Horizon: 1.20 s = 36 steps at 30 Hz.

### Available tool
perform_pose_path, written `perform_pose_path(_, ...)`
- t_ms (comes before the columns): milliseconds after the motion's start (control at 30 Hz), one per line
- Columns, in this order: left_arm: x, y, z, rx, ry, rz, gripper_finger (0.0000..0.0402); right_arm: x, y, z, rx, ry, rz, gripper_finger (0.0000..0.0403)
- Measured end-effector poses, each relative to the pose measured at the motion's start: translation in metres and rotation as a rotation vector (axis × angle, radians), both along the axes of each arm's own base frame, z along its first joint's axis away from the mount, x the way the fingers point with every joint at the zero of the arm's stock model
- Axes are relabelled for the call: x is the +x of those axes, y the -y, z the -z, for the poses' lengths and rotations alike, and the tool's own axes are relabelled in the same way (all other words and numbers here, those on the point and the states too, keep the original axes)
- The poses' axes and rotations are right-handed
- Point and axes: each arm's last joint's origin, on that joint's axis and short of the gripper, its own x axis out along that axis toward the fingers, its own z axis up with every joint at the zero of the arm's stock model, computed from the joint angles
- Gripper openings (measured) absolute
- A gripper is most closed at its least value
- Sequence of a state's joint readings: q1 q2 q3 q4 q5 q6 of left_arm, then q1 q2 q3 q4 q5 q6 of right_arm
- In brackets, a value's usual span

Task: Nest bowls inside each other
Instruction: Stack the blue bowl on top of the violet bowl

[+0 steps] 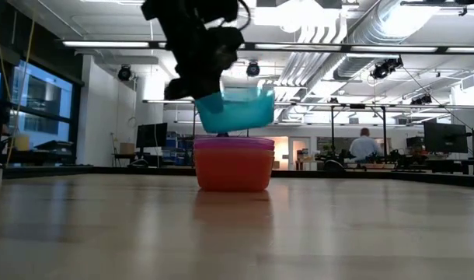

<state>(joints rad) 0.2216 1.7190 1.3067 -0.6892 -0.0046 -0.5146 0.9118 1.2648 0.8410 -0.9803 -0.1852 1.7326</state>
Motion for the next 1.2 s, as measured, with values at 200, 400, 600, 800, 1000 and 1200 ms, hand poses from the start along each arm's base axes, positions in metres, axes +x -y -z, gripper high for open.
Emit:
perform_pose_path(200, 0.020, -0.006, 0.001, 0.030, -0.061, 0.068, 0.0000, -0.009, -0.006, -0.001, -0.002, -0.019, 0.032, 0.0158)
perform_pose_path(400, 0.020, -0.016, -0.001, 0.048, -0.115, 0.084, 0.0000, -0.015, -0.009, 0.000, -0.021, -0.019, 0.094, 0.0158)
perform_pose_path(600, 0.014, -0.018, 0.001, 0.053, -0.171, 0.098, 0.0000, -0.017, -0.008, 0.001, -0.055, -0.014, 0.186, 0.0158)
perform_pose_path(800, 0.014, -0.016, 0.003, 0.057, -0.188, 0.114, 0.0000, -0.019, -0.004, 0.002, -0.110, -0.055, 0.324, 0.0158)
perform_pose_path(1000, 0.015, -0.016, 0.003, 0.066, -0.190, 0.127, 0.0000, -0.018, -0.004, 0.003, -0.126, -0.052, 0.390, 0.0158)
perform_pose_path(1200, 0.015, -0.016, 0.003, 0.068, -0.191, 0.136, 0.0000, -0.018, 0.000, 0.008, -0.221, -0.073, 0.412, 0.0158)
